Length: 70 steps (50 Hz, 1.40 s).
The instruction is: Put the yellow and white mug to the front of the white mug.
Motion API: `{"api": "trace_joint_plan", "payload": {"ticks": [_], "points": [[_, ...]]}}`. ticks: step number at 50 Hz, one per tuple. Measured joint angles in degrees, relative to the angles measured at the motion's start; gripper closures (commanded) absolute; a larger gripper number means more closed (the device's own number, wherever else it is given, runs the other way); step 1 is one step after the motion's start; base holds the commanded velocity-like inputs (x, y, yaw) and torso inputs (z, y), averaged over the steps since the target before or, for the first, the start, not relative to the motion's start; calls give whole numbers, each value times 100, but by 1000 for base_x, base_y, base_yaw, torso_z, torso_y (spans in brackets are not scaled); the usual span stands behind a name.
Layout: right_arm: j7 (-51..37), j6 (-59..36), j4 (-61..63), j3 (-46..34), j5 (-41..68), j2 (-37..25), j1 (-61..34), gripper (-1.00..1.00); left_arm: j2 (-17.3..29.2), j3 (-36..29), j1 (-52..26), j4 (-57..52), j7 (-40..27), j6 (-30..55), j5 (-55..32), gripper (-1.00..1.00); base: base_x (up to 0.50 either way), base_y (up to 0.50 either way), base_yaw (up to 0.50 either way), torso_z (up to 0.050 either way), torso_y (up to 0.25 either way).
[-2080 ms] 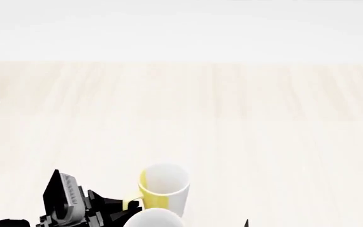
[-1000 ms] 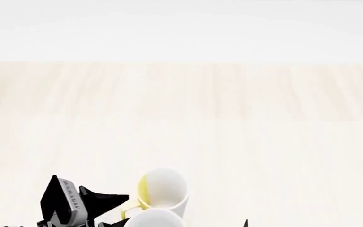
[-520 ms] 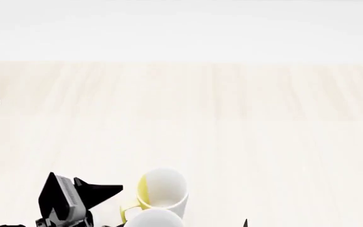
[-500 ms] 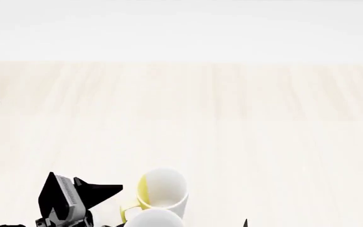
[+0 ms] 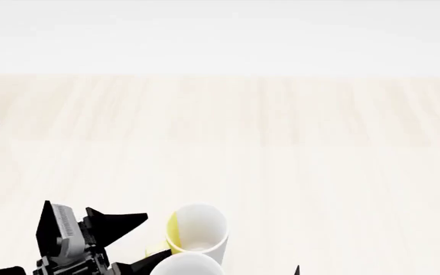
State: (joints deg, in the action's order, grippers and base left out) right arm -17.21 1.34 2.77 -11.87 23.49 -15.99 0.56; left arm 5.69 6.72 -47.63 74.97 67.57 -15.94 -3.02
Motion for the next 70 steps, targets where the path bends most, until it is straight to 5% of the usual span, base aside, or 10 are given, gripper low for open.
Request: {"api": "trace_joint_plan", "payload": {"ticks": [22,37,46,70], "points": [[-22,28,-25,-46,16,-20,-15,-100,51,835,-195,-95,970,642,-445,-100,0,0,0,0,0],[-57,69,32,-37,47,-49,19,-100,-229,1292,655,-2564,863,1751,-1036,-100,0,0,0,0,0],[-91,112,47,-11,65,-62,41,-100,-413,1341,1256,-3739,-90,1389,-1416,-100,0,0,0,0,0],[-853,705,703,530,-365,-135,549,-100,-468,799,3481,-7073,-3978,-134,-2543,-100,0,0,0,0,0]]}}
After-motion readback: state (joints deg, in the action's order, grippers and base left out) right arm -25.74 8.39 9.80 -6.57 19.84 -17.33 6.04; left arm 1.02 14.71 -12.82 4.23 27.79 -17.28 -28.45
